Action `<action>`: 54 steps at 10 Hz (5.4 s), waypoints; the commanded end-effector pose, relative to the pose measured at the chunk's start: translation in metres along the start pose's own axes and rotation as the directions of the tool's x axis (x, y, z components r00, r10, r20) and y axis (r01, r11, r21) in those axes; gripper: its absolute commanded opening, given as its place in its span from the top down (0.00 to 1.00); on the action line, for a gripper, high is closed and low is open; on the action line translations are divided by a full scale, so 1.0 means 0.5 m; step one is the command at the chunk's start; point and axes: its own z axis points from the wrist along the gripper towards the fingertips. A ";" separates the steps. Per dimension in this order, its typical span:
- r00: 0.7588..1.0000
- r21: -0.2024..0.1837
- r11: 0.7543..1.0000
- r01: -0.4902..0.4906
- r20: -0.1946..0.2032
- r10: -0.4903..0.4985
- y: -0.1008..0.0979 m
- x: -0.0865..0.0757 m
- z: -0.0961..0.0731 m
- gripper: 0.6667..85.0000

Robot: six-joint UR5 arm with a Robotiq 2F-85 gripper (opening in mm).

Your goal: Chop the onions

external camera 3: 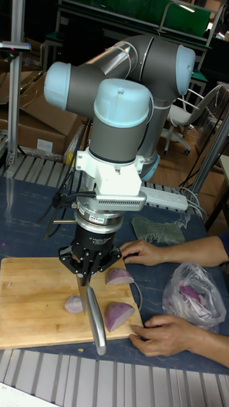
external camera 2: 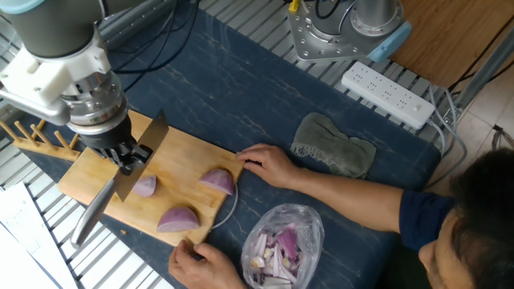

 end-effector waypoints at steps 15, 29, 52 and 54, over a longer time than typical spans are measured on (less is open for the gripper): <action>0.999 -0.033 0.999 0.001 -0.032 -0.002 -0.009 -0.009 0.053 1.00; 1.000 -0.027 1.000 0.001 -0.024 -0.002 -0.012 -0.022 0.070 1.00; 0.998 0.000 0.998 0.056 0.019 -0.056 -0.055 -0.012 0.113 1.00; 0.998 0.008 0.998 0.060 0.014 -0.060 -0.063 -0.005 0.103 1.00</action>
